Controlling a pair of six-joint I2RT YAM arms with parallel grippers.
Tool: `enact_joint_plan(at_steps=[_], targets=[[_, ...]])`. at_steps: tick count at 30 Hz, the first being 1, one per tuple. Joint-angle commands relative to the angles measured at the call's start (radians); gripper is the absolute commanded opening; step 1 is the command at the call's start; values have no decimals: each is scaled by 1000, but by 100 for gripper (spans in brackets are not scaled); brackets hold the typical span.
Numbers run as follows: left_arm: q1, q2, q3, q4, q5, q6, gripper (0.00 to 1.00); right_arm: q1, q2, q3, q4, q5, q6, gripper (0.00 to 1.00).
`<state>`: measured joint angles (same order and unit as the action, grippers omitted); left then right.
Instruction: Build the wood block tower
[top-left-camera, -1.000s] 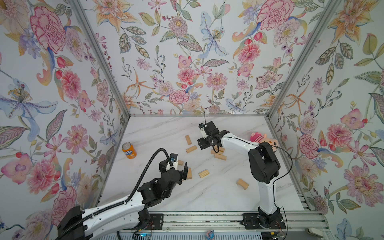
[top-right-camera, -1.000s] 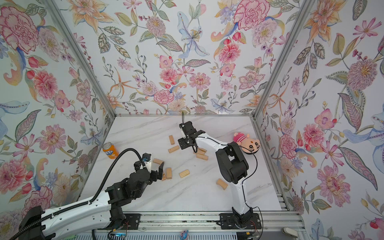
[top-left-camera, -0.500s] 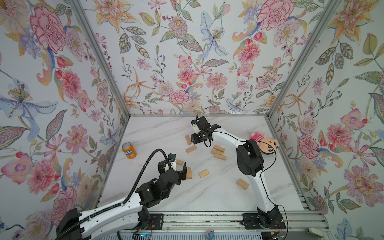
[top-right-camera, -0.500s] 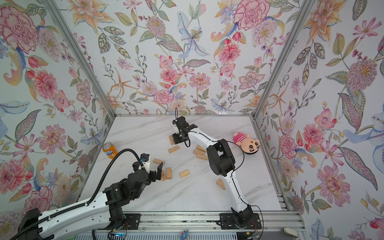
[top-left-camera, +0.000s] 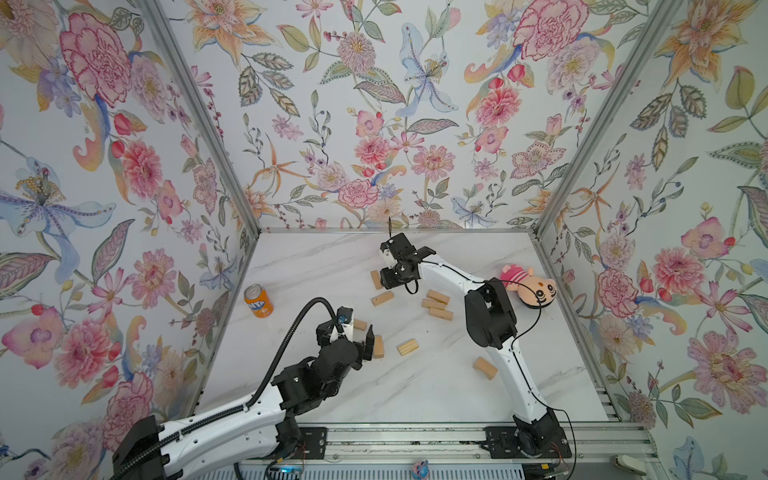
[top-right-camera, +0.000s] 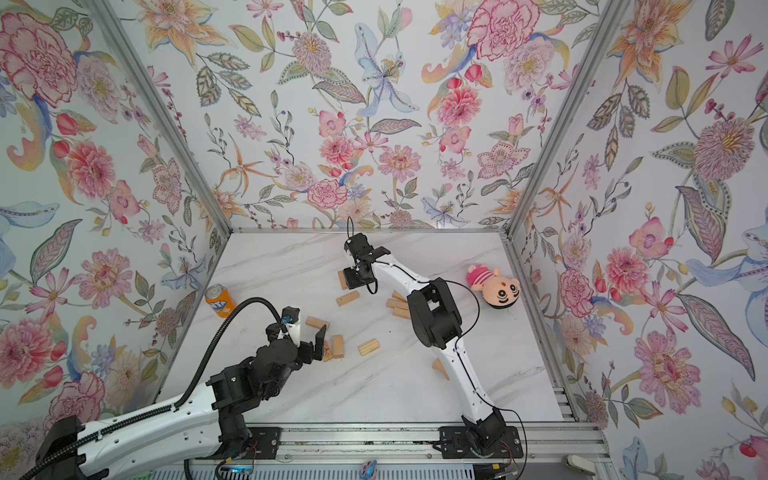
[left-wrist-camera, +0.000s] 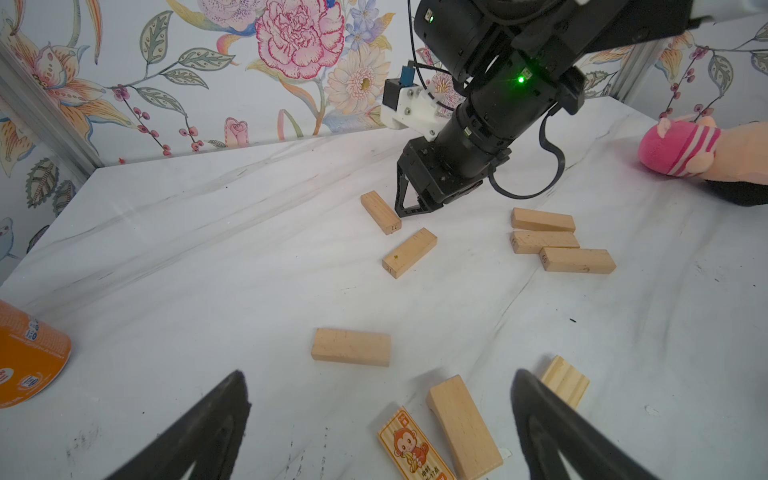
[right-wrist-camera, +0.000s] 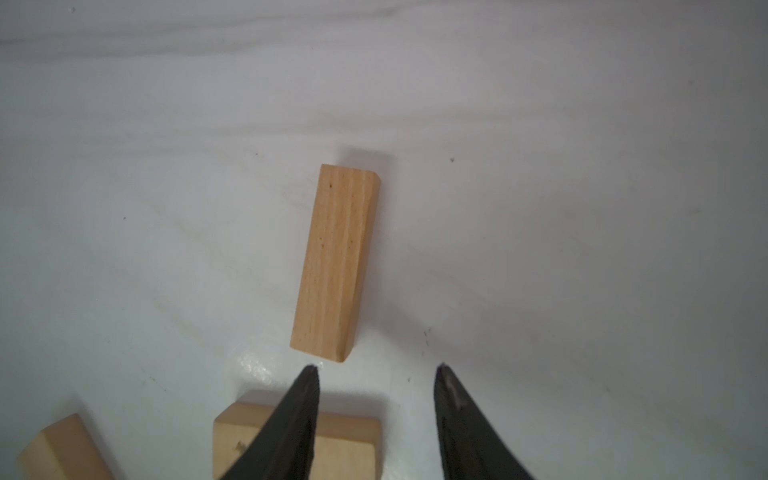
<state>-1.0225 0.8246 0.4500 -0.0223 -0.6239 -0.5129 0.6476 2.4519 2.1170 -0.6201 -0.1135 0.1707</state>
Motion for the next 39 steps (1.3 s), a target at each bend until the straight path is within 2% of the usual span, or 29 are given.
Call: enact_joint_plan(at_steps=[1,7,19,21,26,30,34,37,39], targets=[[-13,-2,-2,7,5,9,99,27,39,39,-52,1,13,46],[-13,-1,-5,3,3,10,99,31,51,42,-78,21,10,43],[-13,-17,-6,5,17,3,99,28,-61,-154,-78,80,8,38],[-12,-18,-6,5,19,-2,99,27,-89,-186,-77,98,12,40],[-13,-19,-11,10,19,-5,99,28,-144,-228,-73,139,22,65],[-15,-22,-14,11,10,-4,99,35,-192,-244,-74,178,91,76],[-12,-28,-16,2,13,-6,99,74,-241,-267,-74,204,173,78],[-12,-42,-15,-11,15,-6,99,114,-258,-273,-73,199,180,76],[-13,-59,-21,-20,18,-6,99,140,-253,-267,-73,180,167,71]])
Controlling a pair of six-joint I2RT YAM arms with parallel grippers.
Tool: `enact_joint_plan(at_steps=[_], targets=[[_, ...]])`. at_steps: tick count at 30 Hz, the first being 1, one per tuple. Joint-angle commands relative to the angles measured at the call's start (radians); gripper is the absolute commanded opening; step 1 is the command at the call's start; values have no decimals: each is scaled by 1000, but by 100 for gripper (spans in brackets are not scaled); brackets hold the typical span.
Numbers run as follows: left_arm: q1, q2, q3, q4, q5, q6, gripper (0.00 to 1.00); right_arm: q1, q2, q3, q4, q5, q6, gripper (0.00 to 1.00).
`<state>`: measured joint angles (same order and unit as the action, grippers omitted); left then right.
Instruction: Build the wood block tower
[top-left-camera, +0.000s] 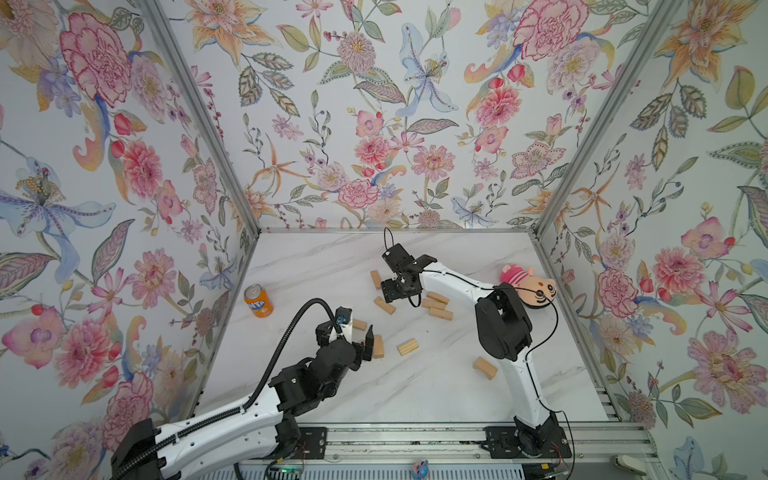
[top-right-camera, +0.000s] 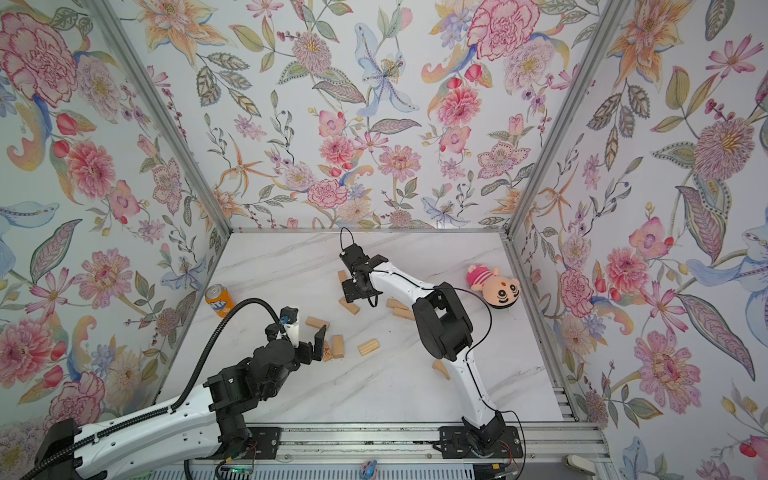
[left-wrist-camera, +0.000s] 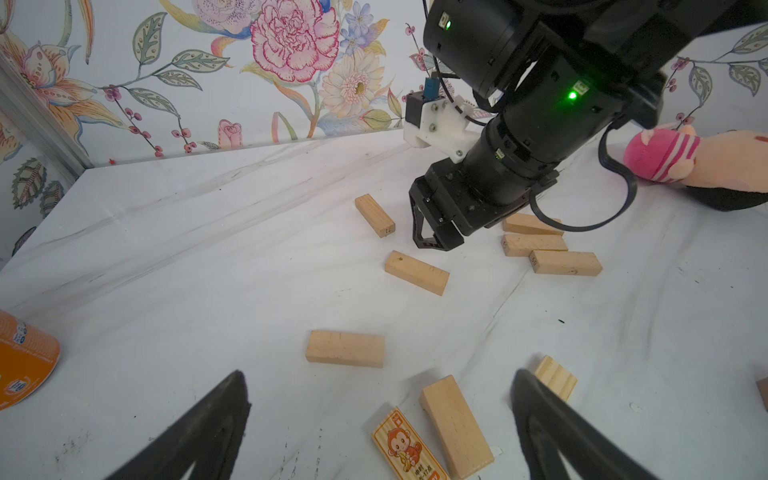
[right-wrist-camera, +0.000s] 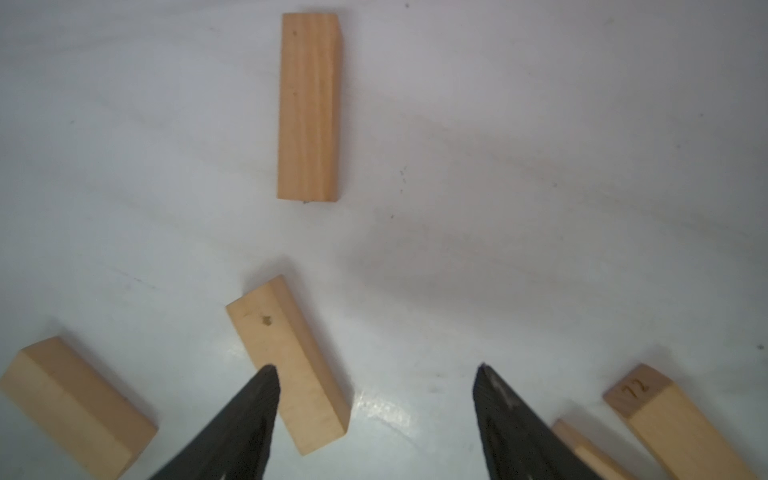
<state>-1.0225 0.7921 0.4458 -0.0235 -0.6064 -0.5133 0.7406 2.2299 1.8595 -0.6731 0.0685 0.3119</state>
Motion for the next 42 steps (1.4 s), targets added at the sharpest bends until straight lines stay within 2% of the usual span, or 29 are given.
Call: enact_joint_plan(at_steps=[1,3,11,15,21,26,35,42], targets=[[-13,-34,-20,-24,-2,-8,99,55,-25,-5,-19,-5,18,68],[-13,-56,-26,-37,-3,-15,99,67,-6,12,-22,-5,2,65],[-11,-132,-50,-69,-3,-48,99,68,78,73,-37,16,-20,63],[-14,-131,-45,-70,-5,-45,99,62,128,102,-57,25,-33,50],[-12,-89,-26,-71,-5,-33,99,47,147,99,-56,3,-41,43],[-12,-63,-17,-51,1,-29,99,26,119,59,-58,12,-60,26],[-13,-13,13,-23,17,-21,99,-73,50,-37,-56,6,-12,22],[-13,19,38,-22,36,-27,99,-76,54,-38,-52,-35,54,20]])
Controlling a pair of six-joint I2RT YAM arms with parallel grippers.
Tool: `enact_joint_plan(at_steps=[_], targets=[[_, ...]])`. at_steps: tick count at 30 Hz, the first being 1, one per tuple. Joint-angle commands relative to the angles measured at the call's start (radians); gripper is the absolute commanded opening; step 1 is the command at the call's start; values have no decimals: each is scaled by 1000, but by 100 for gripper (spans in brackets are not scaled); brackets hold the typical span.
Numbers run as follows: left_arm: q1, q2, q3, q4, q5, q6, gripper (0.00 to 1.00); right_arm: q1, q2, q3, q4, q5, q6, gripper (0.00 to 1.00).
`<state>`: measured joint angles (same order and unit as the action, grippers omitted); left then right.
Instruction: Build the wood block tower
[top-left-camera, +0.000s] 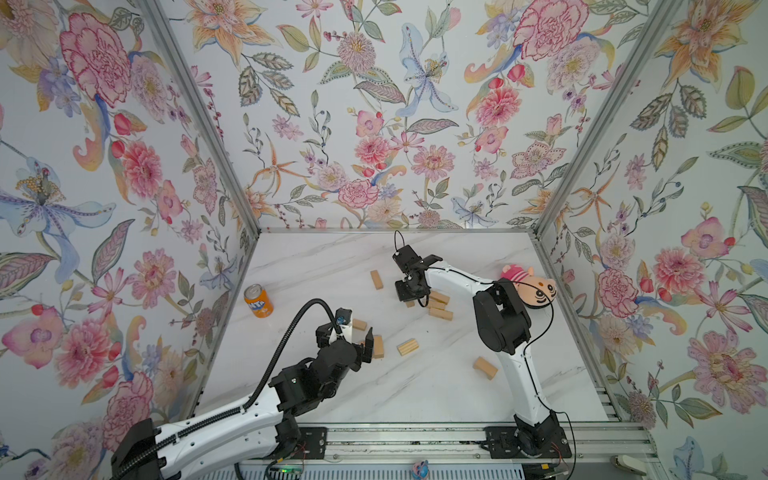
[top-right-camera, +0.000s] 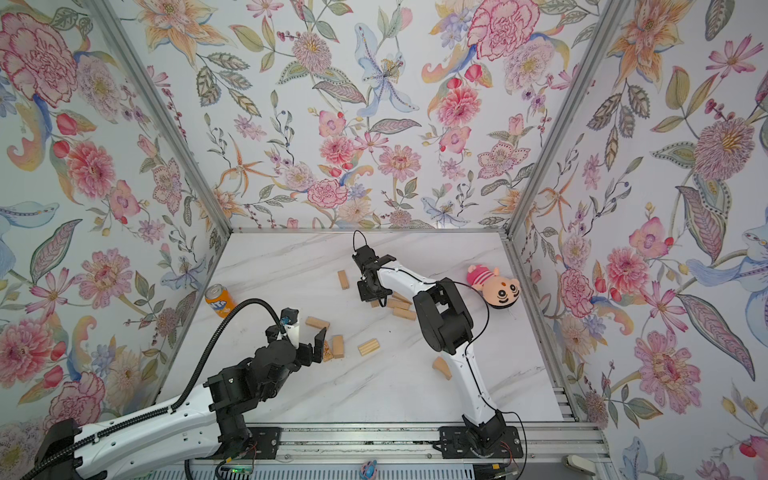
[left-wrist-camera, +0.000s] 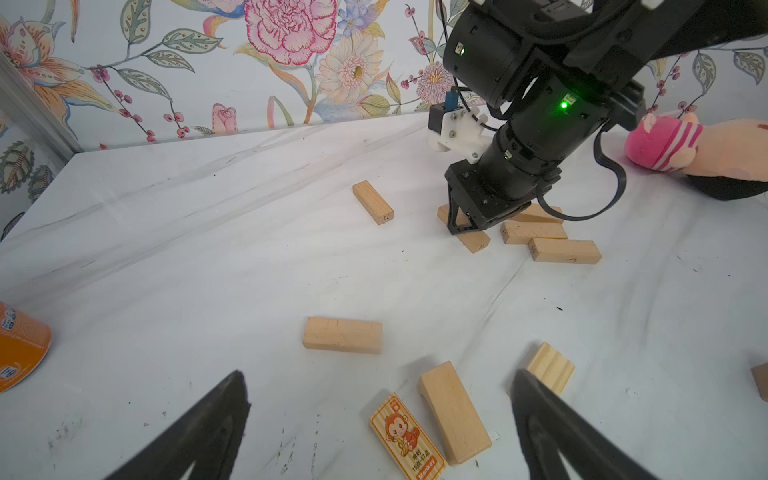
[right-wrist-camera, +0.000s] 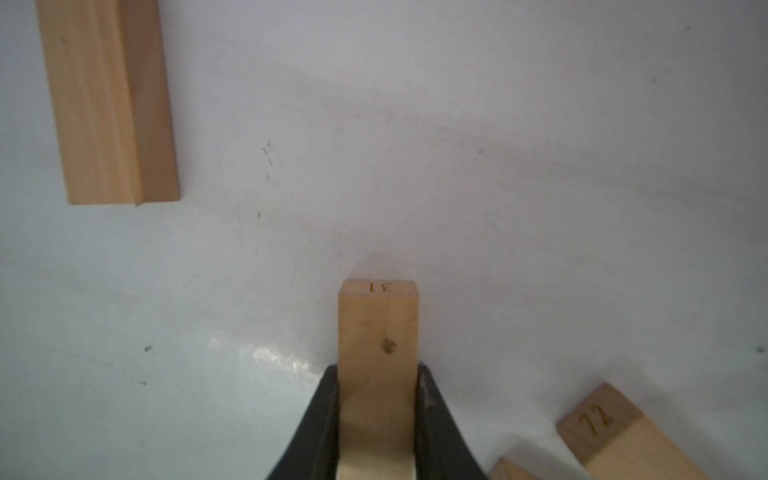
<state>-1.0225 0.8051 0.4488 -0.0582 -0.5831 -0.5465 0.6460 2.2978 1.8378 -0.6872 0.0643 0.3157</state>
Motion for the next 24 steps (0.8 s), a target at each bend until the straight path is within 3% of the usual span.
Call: enact_joint_plan(at_steps=[1,16,24], targets=[[-13,4,36,11,15,4,99,18,-10,-16,-37,-36,61,19],[-14,-81,-3,-17,10,-9,99,36,-11,-32,-22,-64,150,21],[-13,-71,-24,8,128,47,99,42,-8,-34,-15,-71,189,25]])
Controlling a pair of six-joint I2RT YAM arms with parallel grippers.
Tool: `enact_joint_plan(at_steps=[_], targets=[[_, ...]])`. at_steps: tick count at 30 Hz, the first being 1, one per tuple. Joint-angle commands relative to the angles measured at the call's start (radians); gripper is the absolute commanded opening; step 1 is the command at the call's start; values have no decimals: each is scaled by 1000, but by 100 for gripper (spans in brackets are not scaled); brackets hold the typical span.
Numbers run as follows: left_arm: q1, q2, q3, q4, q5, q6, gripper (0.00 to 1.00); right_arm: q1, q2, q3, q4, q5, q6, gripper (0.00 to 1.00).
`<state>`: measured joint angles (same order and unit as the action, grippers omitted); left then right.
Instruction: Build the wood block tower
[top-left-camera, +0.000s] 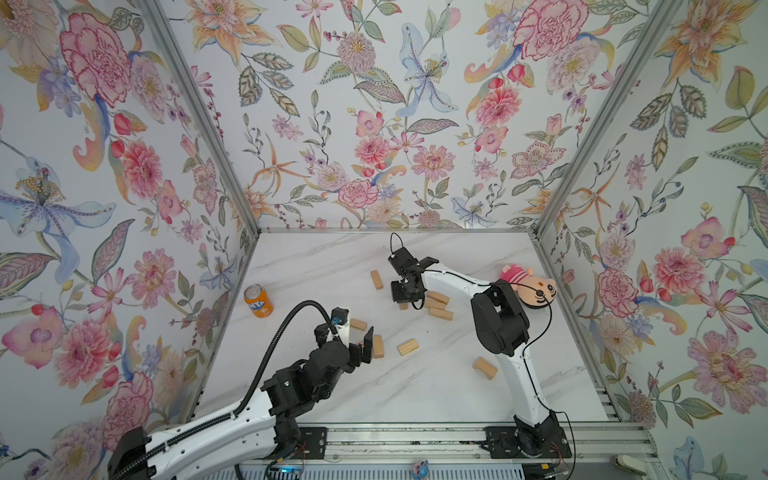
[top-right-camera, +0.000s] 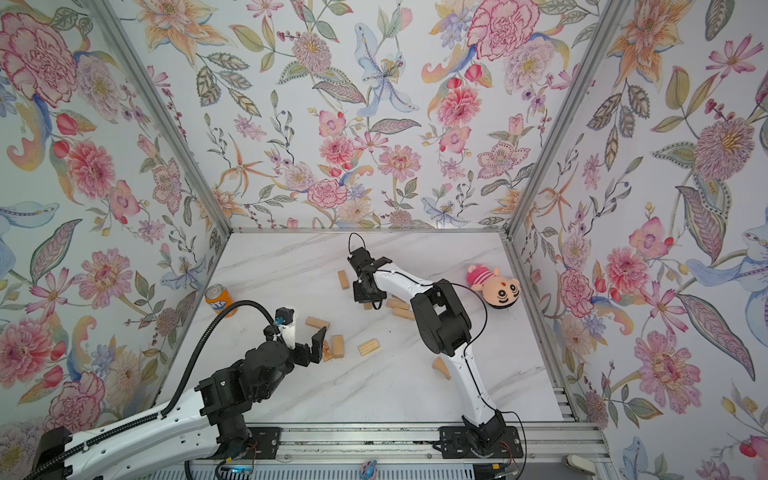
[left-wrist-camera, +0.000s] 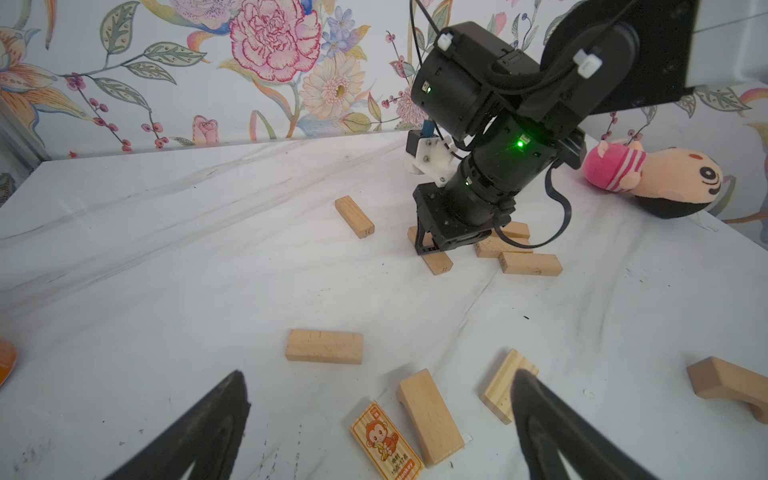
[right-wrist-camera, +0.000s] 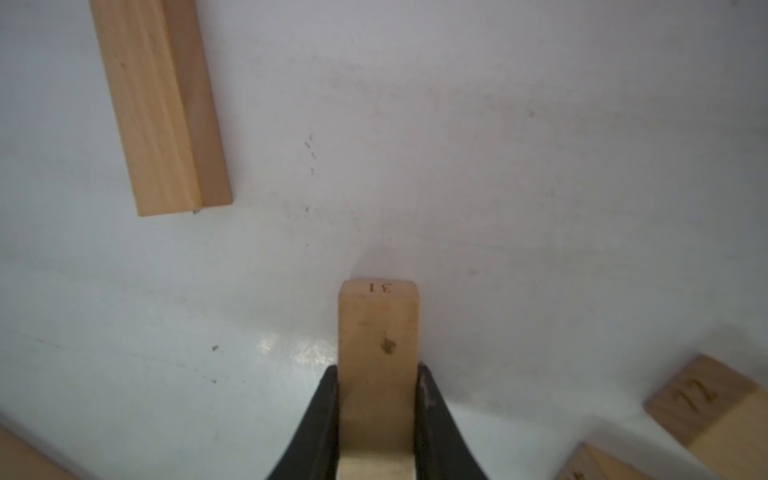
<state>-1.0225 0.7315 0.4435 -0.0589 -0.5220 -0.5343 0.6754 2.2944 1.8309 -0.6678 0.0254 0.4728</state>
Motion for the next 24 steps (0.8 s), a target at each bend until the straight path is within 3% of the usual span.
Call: enact_joint_plan(at_steps=[1,9,18,24], targets=[[-13,9,-23,18,98,44,99,13,-3,-28,-32,-36,36,26],[-13,109,-24,60,331,67,99,24,-54,-28,-31,-30,38,54],[-12,143,8,48,339,64,99,-5,-218,-101,-30,-4,-13,60],[-14,169,18,84,395,63,99,-103,-323,-241,-23,14,-70,58]])
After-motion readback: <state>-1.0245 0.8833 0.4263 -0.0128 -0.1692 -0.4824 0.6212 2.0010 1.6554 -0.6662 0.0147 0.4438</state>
